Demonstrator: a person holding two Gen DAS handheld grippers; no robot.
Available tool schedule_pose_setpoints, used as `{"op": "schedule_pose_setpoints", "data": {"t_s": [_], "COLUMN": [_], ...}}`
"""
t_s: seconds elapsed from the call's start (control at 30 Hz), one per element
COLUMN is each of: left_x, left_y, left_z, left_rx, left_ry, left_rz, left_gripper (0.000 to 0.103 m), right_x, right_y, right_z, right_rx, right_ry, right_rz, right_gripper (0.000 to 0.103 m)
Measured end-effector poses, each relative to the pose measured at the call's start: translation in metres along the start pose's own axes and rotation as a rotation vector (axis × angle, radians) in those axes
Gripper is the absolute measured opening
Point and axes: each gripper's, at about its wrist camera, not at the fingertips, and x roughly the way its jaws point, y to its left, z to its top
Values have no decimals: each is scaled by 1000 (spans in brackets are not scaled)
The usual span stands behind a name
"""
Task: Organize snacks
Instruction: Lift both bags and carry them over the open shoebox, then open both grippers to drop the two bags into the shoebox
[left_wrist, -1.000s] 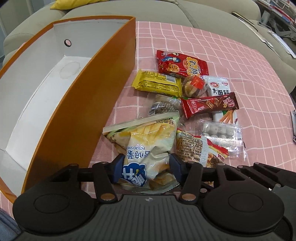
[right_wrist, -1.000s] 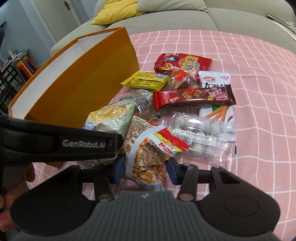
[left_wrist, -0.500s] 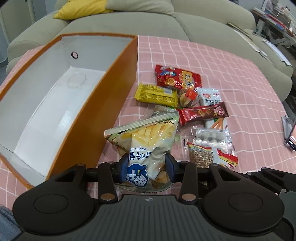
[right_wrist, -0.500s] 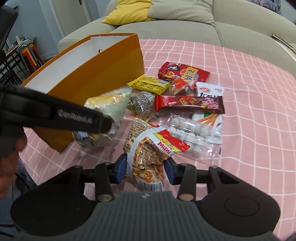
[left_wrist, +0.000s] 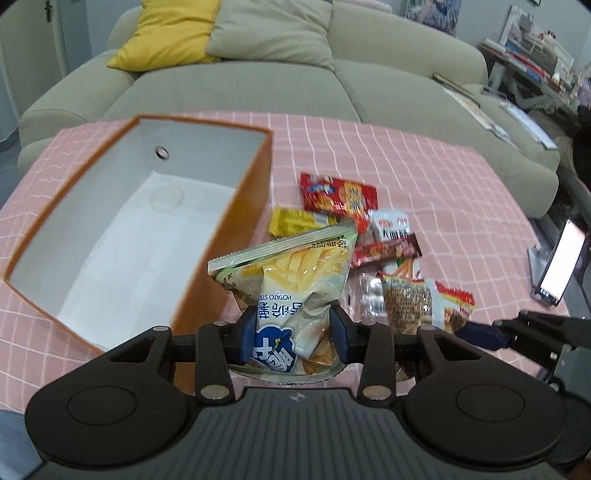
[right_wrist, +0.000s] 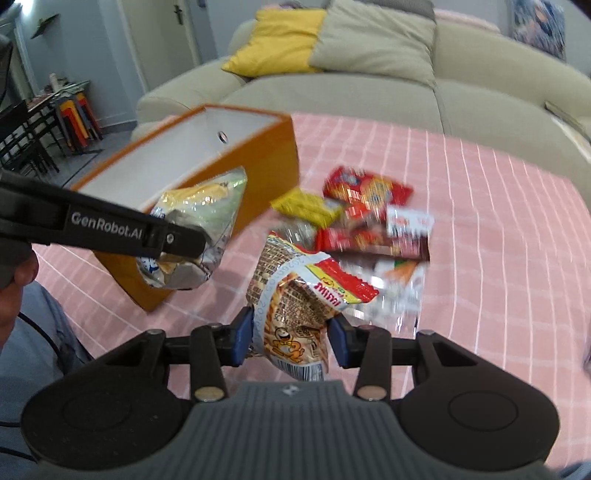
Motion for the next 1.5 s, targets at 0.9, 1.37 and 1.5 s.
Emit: {"op": "schedule_pose_setpoints", "data": {"t_s": [0.9, 1.37, 1.5], "left_x": [31, 87, 99], "left_y": [159, 166, 171], "left_z": [84, 74, 71], "left_rx": [179, 280, 273], "left_ry": [323, 504, 544], "left_rz": [157, 129, 143], "left_gripper": [46, 44, 31], "right_x": [120, 192, 200], "right_y": [148, 160, 160], "right_z": [166, 146, 141], "right_rx": [-332, -364, -376], "right_ry": [255, 482, 504], "right_rz": [340, 316, 322], "right_gripper": [41, 41, 41]}}
